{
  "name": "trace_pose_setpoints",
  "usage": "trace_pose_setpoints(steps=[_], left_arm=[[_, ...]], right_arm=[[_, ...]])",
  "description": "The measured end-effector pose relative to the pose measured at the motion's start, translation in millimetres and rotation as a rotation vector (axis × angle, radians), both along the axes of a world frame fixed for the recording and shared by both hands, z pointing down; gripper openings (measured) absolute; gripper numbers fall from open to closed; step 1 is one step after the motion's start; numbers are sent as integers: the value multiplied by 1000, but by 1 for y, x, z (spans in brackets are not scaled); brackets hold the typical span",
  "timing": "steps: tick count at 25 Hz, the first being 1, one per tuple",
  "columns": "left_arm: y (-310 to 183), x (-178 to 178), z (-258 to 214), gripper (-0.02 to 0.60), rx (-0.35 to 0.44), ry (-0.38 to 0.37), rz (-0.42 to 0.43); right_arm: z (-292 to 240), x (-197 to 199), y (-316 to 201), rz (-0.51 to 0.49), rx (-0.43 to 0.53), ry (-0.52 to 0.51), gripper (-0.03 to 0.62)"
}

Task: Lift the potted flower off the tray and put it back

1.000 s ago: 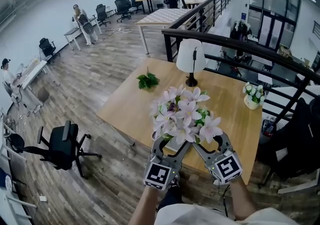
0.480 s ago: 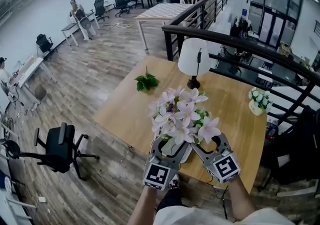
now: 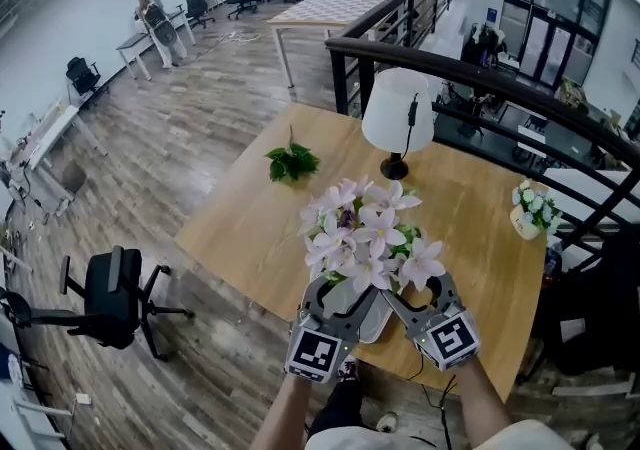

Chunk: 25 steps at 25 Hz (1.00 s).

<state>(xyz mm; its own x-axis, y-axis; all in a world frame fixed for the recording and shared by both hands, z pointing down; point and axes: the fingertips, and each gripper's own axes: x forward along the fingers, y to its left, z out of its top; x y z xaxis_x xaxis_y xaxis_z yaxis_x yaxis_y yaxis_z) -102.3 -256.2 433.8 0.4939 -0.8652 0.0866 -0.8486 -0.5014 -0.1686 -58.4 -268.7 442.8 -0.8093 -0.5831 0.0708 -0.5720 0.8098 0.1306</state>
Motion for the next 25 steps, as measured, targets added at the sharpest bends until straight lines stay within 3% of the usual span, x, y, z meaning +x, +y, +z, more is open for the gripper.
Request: trace_pose_setpoints(steps=[10, 18, 25], left_arm=[[-34, -12, 34, 247, -20, -9, 30], [-58, -15, 69, 247, -89, 37, 28], [-75, -16, 102, 247, -128, 24, 36]], right_arm=[[31, -11, -33, 8, -24, -8, 236], [63, -14, -56, 17, -60, 12, 236], [99, -15, -71, 25, -117, 34, 236]])
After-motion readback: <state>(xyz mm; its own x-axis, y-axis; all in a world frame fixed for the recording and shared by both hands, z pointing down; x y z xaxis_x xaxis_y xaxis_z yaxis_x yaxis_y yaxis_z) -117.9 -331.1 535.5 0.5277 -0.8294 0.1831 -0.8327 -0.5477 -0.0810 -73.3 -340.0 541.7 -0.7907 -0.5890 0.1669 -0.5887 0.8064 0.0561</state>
